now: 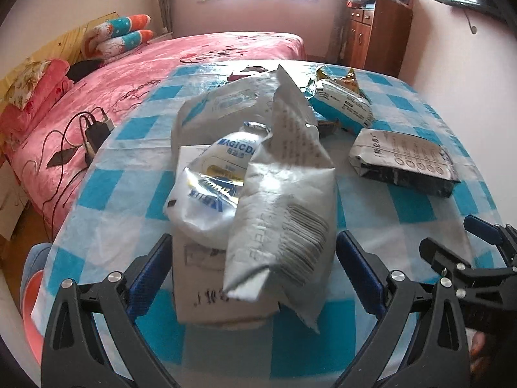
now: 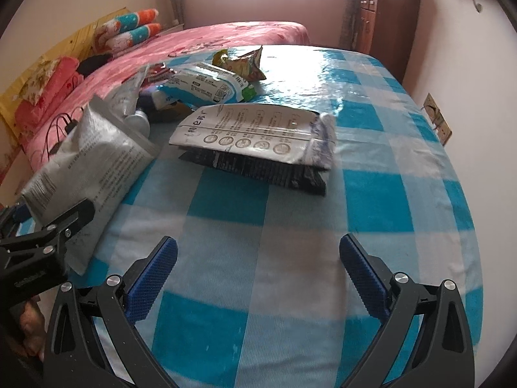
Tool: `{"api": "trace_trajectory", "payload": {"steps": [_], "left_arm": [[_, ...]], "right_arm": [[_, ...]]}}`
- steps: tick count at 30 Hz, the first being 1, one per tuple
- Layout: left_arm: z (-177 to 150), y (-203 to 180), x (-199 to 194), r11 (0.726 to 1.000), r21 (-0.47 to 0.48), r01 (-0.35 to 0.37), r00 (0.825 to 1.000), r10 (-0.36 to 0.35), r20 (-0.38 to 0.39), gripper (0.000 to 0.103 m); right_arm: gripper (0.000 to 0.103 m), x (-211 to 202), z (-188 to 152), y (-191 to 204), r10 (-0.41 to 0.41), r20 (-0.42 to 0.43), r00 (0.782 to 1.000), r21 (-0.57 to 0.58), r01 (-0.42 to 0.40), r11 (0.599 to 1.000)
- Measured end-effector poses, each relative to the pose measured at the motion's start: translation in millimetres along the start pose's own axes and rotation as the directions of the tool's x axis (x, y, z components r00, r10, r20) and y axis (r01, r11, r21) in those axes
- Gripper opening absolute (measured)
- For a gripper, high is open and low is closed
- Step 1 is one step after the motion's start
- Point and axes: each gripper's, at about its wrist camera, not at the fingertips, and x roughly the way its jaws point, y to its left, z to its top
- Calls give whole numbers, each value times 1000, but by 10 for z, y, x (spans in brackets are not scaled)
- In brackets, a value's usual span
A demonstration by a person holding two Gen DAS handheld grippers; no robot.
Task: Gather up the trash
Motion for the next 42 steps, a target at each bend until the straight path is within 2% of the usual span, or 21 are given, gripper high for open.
{"api": "trace_trajectory", "payload": {"steps": [7,11,16,19,25,32,42], "left_arm": [[-97,184,-354,1000,-9,30,999,-30,43,99],[-124,306,-532,999,-17,41,997,-40,67,99],[-146,430,-737,999,-29,18,994,-14,105,99],[-181,517,-821,999,-43,4,993,1,119,99],[-245,640,-949,998,-59,-12,989,21,148,99],[-273,752,-1050,997,-80,7,985,7,170,99],[-334,791,-1089,997,-83,6,984,9,179,99]], "right_arm": [[99,-431,-83,0,-27,119,993,45,22,999],[99,-724,-139,118,-45,207,977,36,39,999],[99,-1053,-196,301,-44,302,952,9,43,999],[99,-1169,-213,387,-69,328,942,1,72,997],[99,-1270,-279,499,-79,344,936,-14,89,996],[99,-1380,-369,608,-87,378,922,-47,113,992],[99,-1488,-422,735,-81,382,920,-66,114,991]]}}
